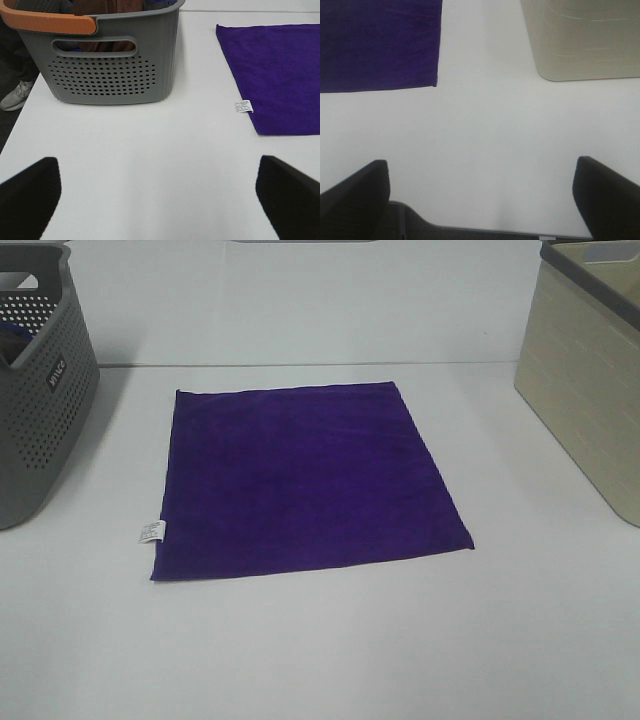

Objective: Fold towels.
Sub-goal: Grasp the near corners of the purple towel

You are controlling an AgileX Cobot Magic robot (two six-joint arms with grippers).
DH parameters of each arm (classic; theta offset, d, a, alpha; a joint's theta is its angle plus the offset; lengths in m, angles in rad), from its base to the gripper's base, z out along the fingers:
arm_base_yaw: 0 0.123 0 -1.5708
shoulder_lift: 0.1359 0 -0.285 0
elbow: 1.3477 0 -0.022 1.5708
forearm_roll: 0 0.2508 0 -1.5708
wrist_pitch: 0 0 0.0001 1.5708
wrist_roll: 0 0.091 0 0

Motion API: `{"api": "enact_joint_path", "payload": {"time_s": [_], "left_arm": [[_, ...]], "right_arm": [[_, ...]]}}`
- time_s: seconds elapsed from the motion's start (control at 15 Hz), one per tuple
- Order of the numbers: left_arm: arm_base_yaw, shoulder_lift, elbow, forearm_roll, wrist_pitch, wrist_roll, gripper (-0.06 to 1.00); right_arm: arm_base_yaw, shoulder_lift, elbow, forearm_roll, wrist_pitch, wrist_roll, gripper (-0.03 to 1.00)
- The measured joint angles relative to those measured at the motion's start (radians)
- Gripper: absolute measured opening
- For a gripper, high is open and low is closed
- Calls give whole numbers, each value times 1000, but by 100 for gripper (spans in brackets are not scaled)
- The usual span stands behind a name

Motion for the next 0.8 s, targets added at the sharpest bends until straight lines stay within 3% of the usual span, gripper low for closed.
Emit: {"api": "enact_joint_path", "payload": {"time_s": [0.8], "left_arm": [[0,0,0,-1,0,0,99]], "right_arm": [[0,0,0,0,0,-52,96]]}}
